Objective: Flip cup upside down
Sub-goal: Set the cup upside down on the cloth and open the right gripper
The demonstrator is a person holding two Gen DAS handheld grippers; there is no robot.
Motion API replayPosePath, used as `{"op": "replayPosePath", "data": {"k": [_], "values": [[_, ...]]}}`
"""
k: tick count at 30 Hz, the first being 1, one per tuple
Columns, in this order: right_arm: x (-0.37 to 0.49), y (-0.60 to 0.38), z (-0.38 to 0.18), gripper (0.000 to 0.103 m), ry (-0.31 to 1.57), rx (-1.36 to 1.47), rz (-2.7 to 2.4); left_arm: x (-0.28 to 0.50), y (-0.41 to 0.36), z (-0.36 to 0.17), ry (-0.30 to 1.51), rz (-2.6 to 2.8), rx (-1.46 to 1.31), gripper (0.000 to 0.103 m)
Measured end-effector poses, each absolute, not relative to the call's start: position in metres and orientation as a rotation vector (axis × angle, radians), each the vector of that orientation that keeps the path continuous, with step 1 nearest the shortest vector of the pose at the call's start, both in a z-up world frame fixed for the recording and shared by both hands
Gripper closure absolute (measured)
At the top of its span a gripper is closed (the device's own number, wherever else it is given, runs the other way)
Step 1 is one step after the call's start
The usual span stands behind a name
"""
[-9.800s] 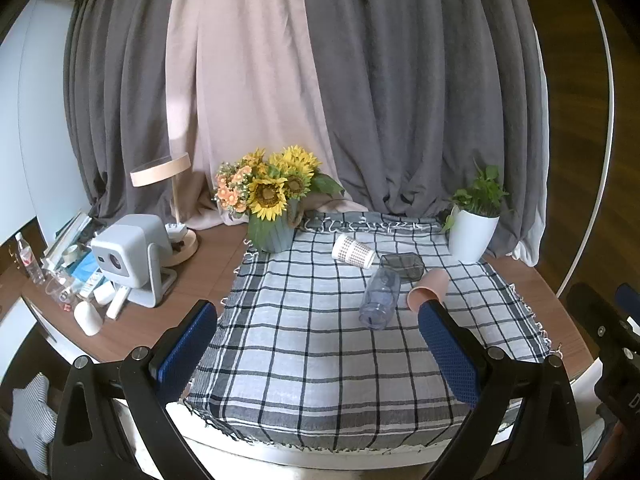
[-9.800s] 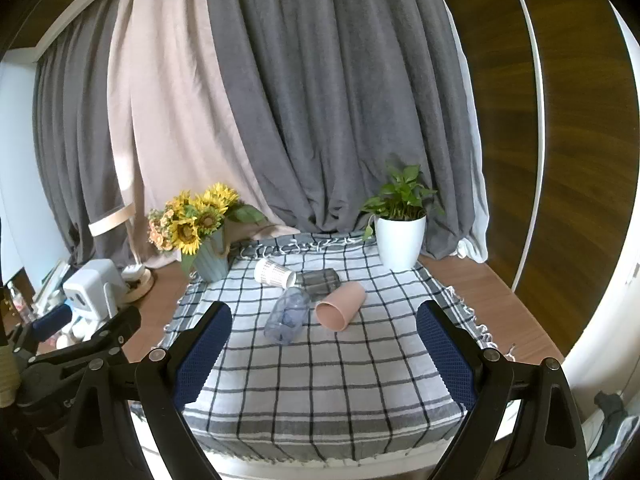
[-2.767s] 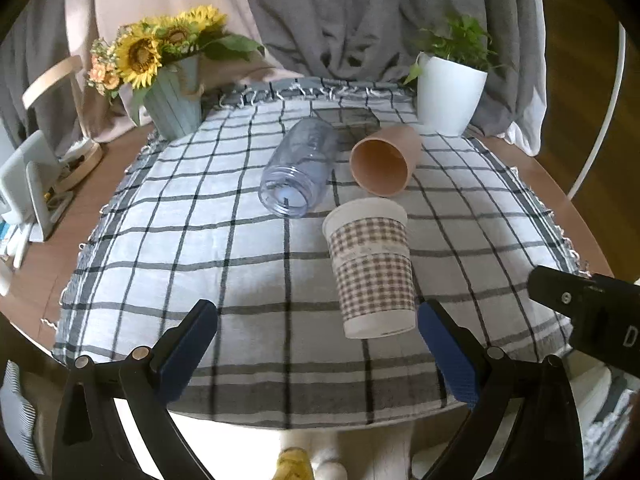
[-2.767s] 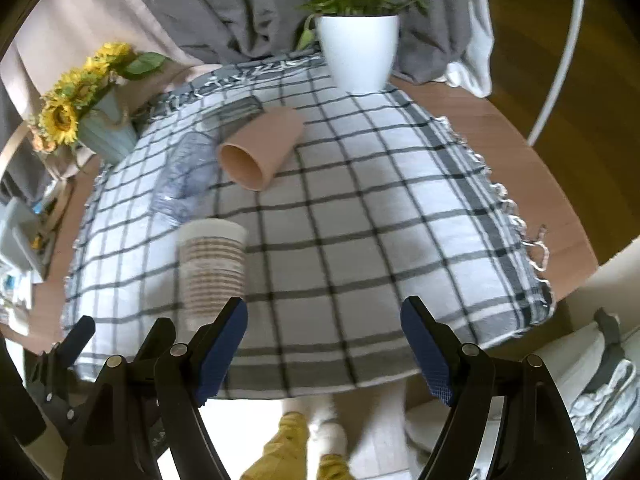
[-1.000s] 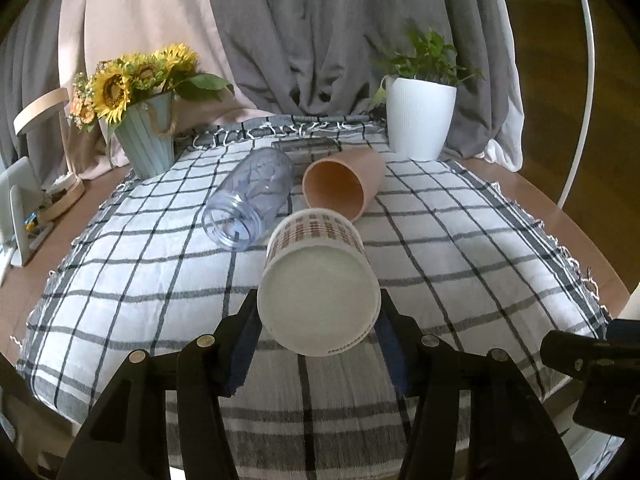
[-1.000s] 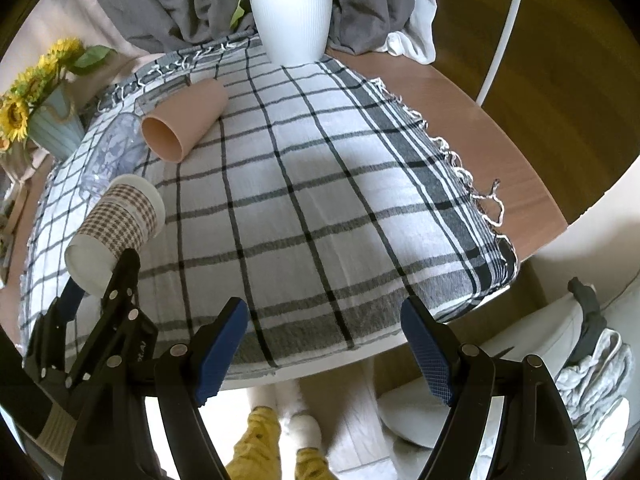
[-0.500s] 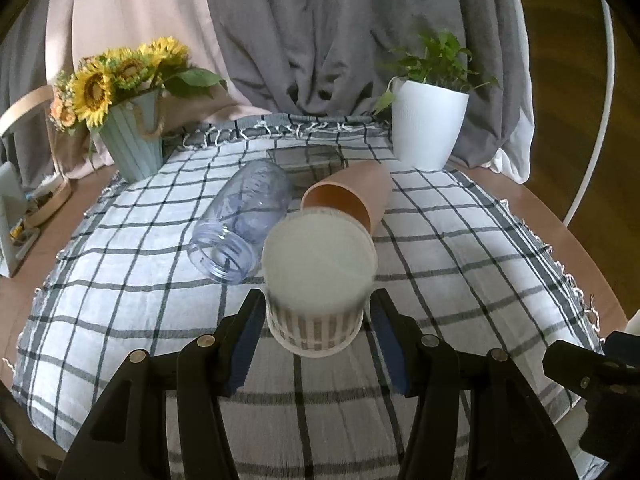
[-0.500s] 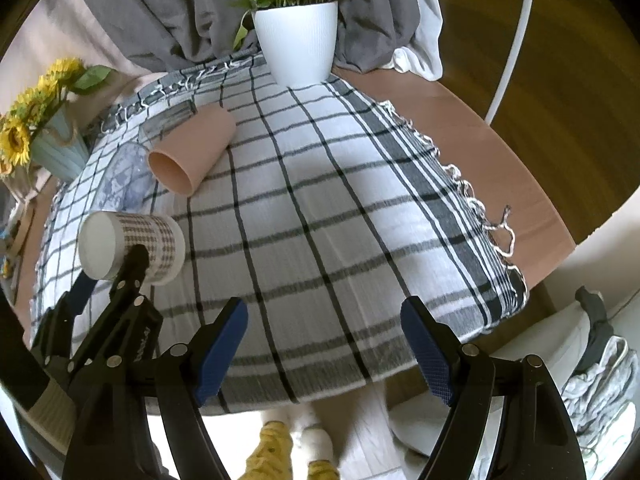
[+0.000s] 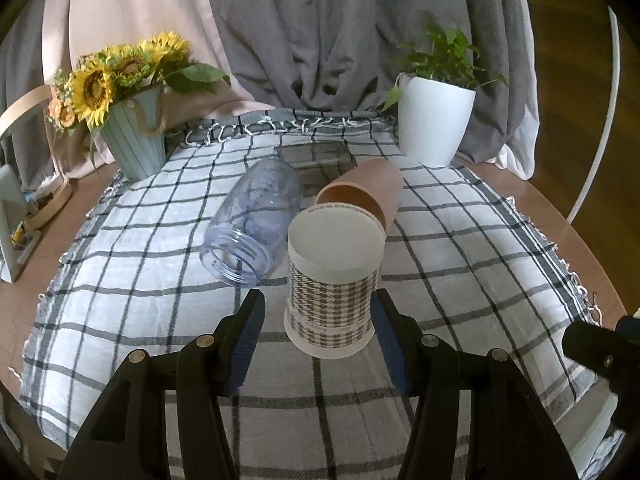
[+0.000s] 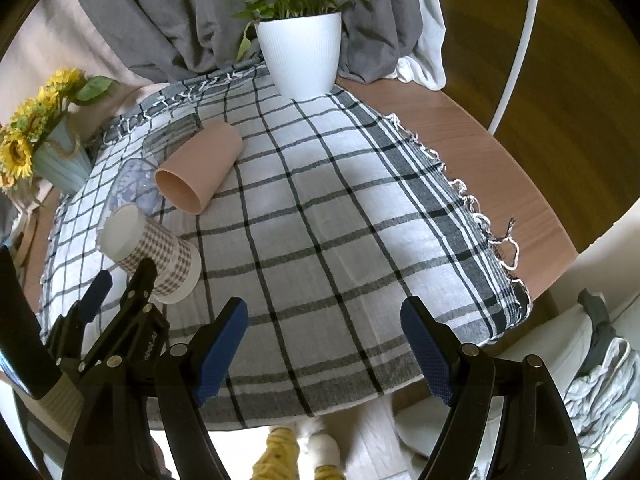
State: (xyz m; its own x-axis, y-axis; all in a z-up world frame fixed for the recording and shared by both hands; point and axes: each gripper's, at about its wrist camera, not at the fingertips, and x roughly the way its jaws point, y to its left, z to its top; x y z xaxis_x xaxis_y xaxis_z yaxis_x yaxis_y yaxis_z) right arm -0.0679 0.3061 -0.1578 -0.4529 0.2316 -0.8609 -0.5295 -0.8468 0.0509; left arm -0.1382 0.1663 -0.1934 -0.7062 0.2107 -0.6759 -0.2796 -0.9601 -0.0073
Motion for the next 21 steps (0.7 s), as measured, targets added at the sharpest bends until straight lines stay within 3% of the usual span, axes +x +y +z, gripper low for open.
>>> {"op": "replayPosePath", "data": {"k": [1,3,6,13,21], "values": [[-0.066,0.305,-0.155,0.024,0.434,-1.291,2.315,-0.136,0.164,-0.189,0.149,2.677,-1.04,0.038],[-0.06,0.3,-0.143,0.024,0.422,-1.263,2.342,-0.128,0.155,-0.176,0.145,2.691,-1.031,0.014],[-0.048,0.292,-0.126,0.024,0.399,-1.215,2.378,-0.113,0.136,-0.152,0.085,2.7,-1.005,0.0],[-0.011,0.265,-0.072,0.014,0.394,-1.046,2.514,-0.082,0.099,-0.104,0.097,2.739,-1.034,0.0],[0.018,0.222,-0.029,0.011,0.331,-0.903,2.66,-0.034,0.06,-0.058,0.109,2.843,-0.993,0.0]]}}
